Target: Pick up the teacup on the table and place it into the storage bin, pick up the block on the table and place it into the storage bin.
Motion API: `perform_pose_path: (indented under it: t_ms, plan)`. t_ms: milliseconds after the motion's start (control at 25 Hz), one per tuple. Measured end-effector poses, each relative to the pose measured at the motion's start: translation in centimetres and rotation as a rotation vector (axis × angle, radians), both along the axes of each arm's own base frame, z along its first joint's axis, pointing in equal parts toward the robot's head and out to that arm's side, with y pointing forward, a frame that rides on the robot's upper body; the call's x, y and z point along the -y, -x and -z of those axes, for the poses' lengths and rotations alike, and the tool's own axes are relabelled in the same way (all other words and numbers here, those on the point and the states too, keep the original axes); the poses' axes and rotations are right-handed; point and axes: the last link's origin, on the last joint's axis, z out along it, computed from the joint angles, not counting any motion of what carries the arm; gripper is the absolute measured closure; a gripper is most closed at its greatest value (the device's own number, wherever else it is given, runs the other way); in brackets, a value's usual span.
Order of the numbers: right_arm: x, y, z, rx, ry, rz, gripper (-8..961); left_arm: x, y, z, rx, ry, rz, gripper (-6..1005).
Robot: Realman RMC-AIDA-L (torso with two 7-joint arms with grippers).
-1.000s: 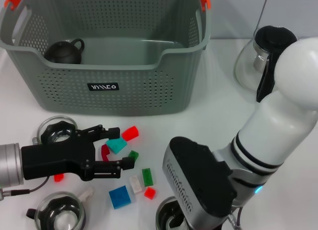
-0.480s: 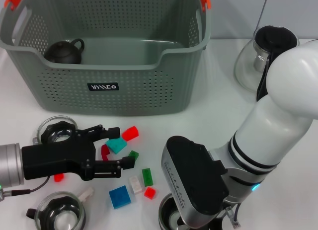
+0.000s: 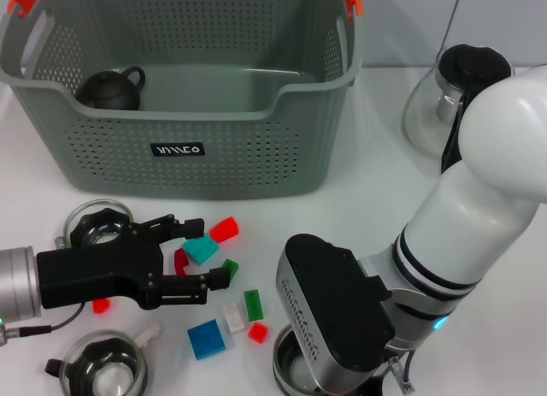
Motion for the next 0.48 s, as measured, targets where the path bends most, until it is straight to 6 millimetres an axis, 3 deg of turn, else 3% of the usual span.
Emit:
perform_pose_path:
  t_ms: [280,480]
  plan:
    - [0.0,0.9,-0.9,-0.033,-0.007,0.000,854,0.0,0.0,0.0,0.000,0.000,0.000,49]
    - [-1.4,1.5,-3.6,-0.073,-0.049,0.069,883,0.0,0.1,-0.1,-0.002,-0.003,-0.001,49]
